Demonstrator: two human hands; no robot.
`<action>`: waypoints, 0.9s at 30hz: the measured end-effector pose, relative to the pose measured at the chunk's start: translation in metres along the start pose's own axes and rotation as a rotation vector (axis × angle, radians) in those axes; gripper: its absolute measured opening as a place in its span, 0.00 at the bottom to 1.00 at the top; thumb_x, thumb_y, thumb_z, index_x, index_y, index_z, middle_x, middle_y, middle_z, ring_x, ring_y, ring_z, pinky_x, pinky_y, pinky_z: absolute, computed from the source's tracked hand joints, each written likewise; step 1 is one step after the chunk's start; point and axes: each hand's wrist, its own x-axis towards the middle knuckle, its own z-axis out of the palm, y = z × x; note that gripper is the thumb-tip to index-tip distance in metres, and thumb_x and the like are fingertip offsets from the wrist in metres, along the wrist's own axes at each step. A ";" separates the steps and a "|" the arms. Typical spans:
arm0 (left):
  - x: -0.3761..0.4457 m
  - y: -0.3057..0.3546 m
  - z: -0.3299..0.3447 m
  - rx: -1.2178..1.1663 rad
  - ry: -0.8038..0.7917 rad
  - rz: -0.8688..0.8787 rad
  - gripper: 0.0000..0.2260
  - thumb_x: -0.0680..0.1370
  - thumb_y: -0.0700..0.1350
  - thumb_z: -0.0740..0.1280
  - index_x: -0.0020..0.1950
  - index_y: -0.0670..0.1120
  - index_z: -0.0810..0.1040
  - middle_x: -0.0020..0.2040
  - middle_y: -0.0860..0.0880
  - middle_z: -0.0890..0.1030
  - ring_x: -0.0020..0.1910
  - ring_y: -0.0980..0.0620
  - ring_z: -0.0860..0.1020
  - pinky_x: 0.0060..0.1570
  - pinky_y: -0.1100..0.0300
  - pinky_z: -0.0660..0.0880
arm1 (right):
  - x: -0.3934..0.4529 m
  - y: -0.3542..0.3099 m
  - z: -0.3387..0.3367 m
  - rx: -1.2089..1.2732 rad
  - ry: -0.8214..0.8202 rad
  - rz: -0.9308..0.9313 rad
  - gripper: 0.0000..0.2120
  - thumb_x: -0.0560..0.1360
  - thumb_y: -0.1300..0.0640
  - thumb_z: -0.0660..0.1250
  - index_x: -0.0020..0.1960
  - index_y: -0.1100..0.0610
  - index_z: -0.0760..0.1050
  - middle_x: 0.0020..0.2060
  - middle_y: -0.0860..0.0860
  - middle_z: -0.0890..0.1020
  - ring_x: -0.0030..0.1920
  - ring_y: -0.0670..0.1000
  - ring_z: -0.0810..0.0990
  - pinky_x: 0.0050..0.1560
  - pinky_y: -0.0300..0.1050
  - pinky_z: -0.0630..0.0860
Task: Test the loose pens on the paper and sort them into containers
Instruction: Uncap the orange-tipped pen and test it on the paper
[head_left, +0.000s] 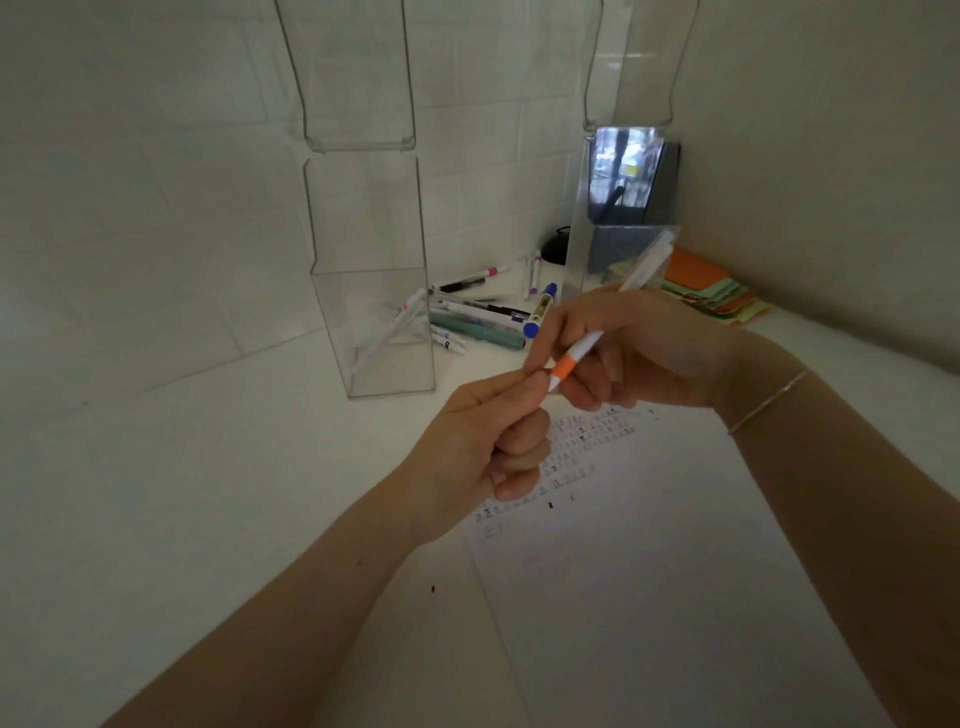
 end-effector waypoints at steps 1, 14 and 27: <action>0.000 -0.001 -0.001 0.018 0.004 0.004 0.12 0.77 0.47 0.58 0.33 0.50 0.73 0.24 0.54 0.58 0.21 0.58 0.55 0.21 0.68 0.61 | 0.001 0.000 -0.001 0.009 0.007 0.019 0.16 0.76 0.66 0.53 0.40 0.67 0.78 0.23 0.57 0.73 0.25 0.51 0.69 0.25 0.41 0.64; 0.007 -0.026 -0.044 1.593 0.350 -0.004 0.12 0.82 0.51 0.49 0.51 0.48 0.69 0.40 0.51 0.78 0.38 0.49 0.77 0.42 0.52 0.74 | -0.011 0.023 0.025 0.125 0.438 0.062 0.04 0.75 0.62 0.66 0.44 0.63 0.75 0.39 0.58 0.80 0.37 0.54 0.82 0.41 0.47 0.81; 0.008 -0.033 -0.049 1.777 0.235 0.097 0.16 0.78 0.60 0.55 0.46 0.47 0.67 0.36 0.52 0.71 0.34 0.51 0.71 0.38 0.55 0.72 | -0.006 0.090 0.079 -0.240 0.828 -0.021 0.12 0.70 0.69 0.65 0.31 0.74 0.68 0.15 0.51 0.71 0.15 0.43 0.66 0.18 0.32 0.63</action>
